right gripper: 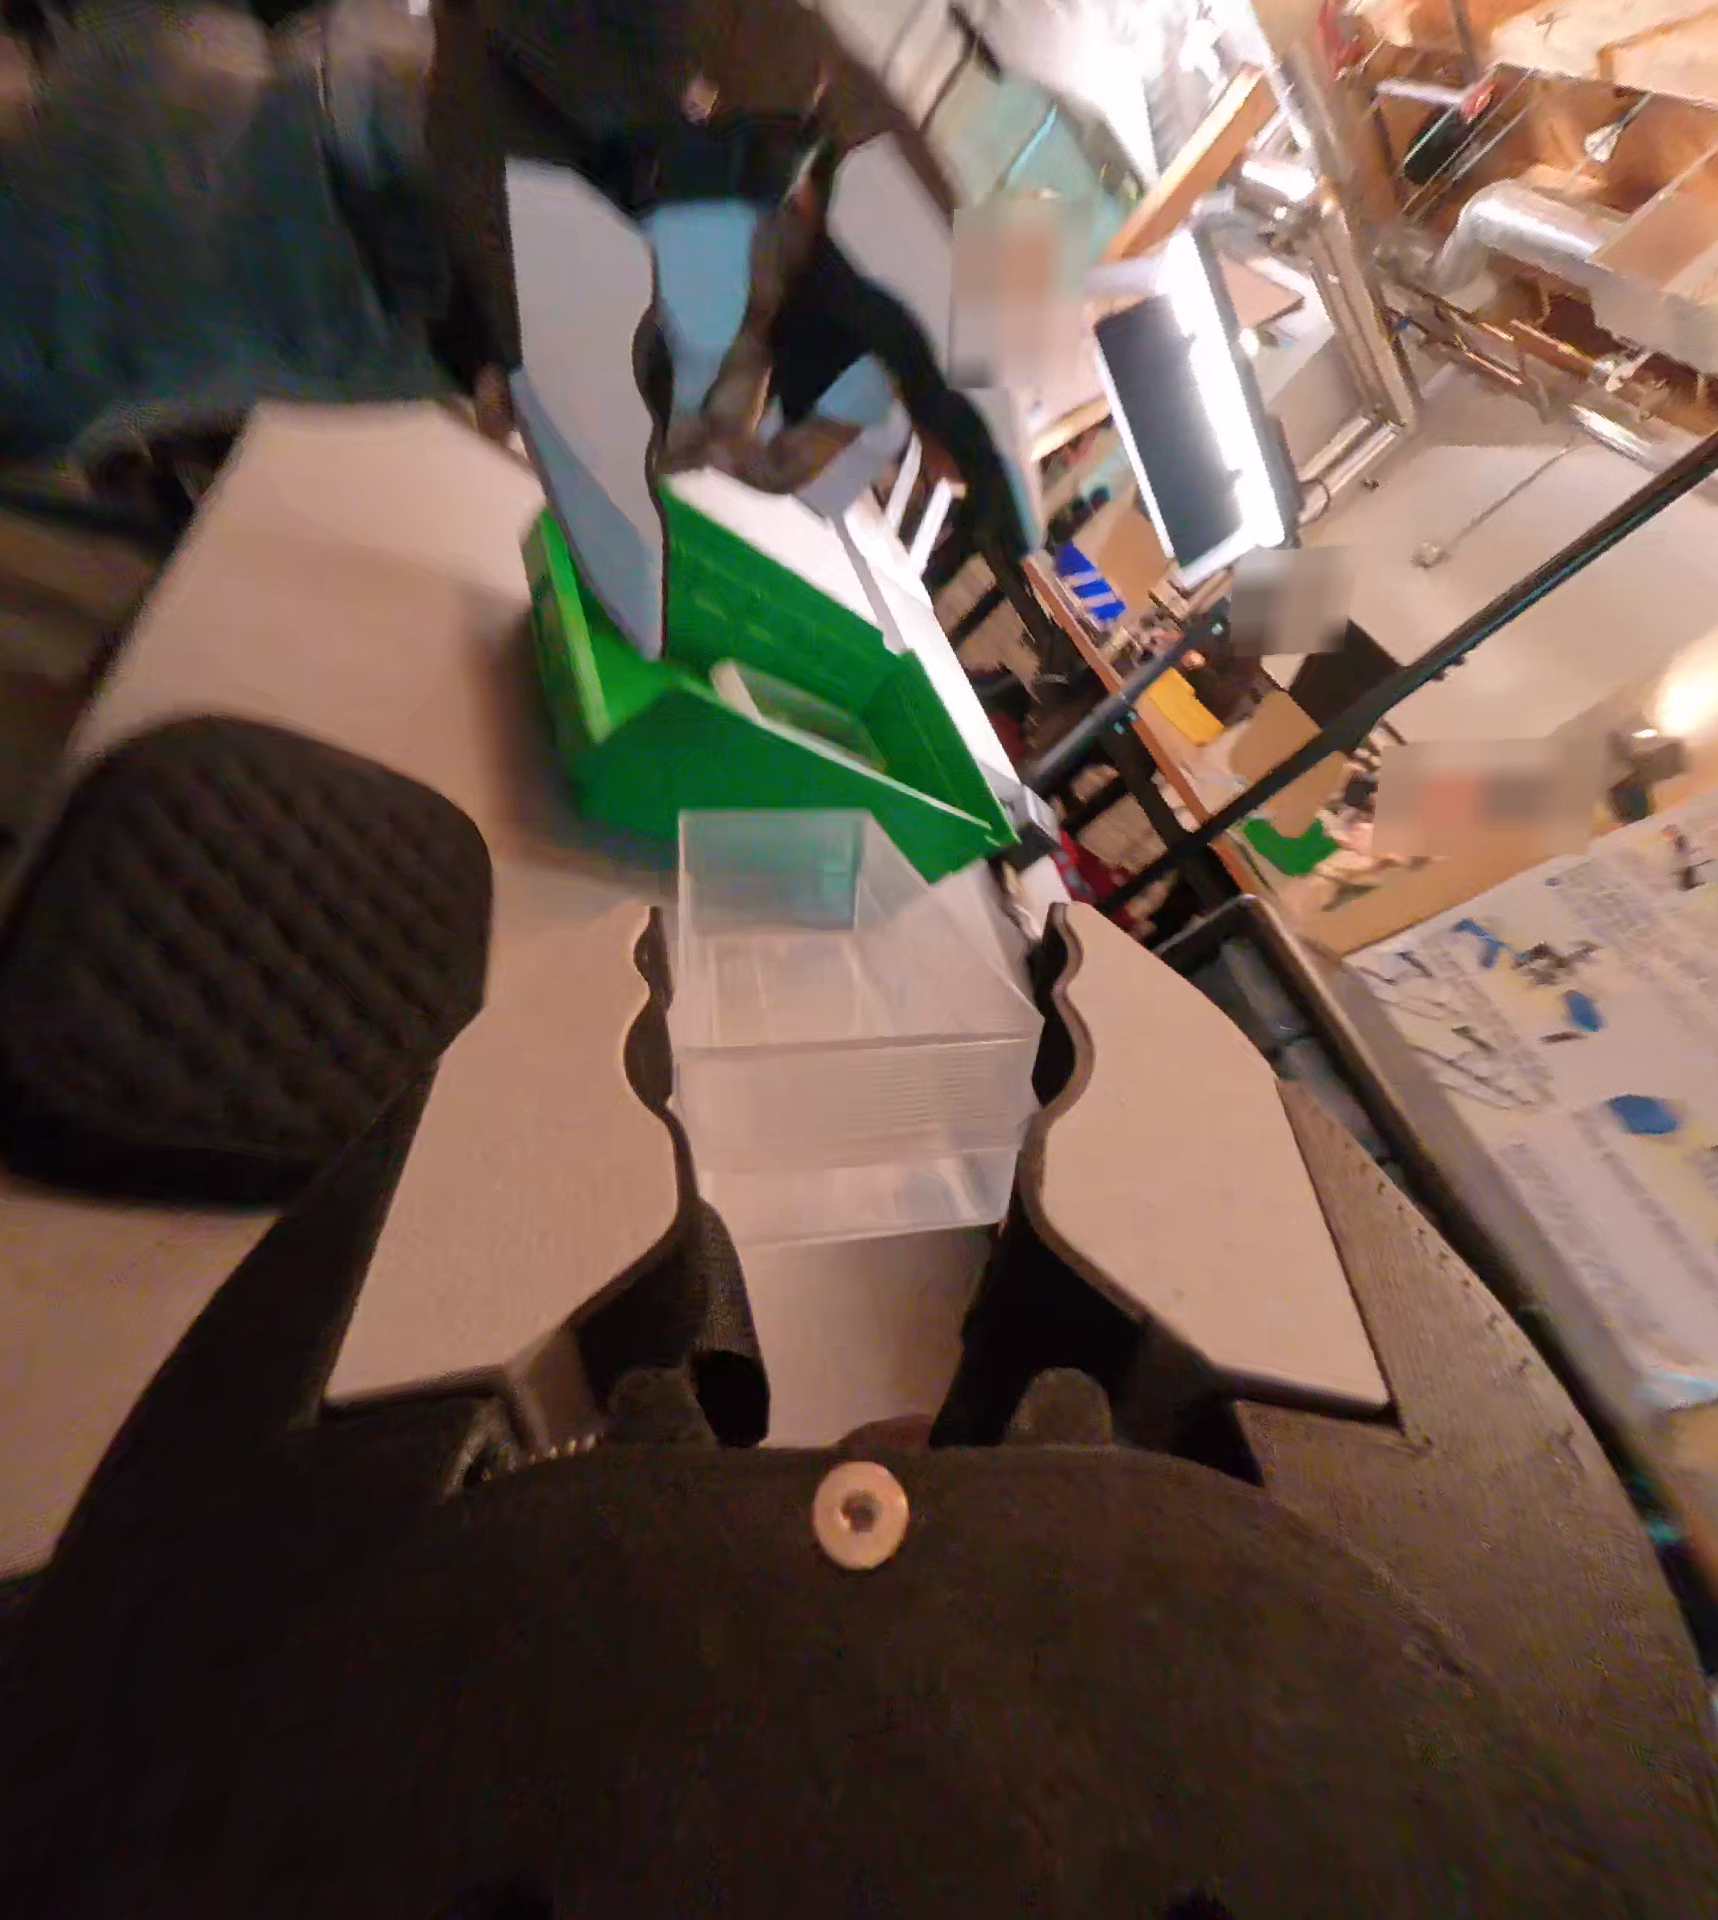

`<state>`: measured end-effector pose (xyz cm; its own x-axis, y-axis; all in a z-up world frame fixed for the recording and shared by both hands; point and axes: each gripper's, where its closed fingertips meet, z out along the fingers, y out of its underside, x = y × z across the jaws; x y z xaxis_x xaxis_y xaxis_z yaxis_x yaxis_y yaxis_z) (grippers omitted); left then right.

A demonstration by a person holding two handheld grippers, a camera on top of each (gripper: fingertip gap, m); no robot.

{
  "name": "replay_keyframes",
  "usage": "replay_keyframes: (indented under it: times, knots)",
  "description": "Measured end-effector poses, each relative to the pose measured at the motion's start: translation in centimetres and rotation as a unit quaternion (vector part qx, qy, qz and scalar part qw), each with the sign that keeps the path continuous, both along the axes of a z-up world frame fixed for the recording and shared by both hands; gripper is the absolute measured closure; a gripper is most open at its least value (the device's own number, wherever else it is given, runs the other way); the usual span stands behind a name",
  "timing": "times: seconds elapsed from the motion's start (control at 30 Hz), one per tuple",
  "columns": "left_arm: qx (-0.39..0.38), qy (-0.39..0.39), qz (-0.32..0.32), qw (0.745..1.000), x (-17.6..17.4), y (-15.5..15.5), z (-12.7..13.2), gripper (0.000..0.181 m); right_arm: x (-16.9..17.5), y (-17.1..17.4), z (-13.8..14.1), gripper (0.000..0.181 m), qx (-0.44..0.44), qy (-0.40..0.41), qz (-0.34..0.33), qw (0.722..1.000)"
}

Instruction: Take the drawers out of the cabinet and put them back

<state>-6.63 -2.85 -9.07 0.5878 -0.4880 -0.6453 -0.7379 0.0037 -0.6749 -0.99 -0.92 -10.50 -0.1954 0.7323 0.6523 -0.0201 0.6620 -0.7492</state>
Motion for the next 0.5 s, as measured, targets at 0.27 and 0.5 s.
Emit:
replay_keyframes:
  times: [0.27, 0.5]
  knots:
    - [-0.024, 0.11, -0.014, 0.994, 4.0, 7.3, -8.0, 0.085, -0.9, 0.3, -2.0, 0.181, 0.163, -0.061, -0.021, 0.985]
    - [-0.072, -0.093, 0.078, 0.99, 0.3, 9.3, -8.1, 0.094, 0.9, 2.9, -2.5, 0.167, -0.043, -0.042, -0.039, 0.997]
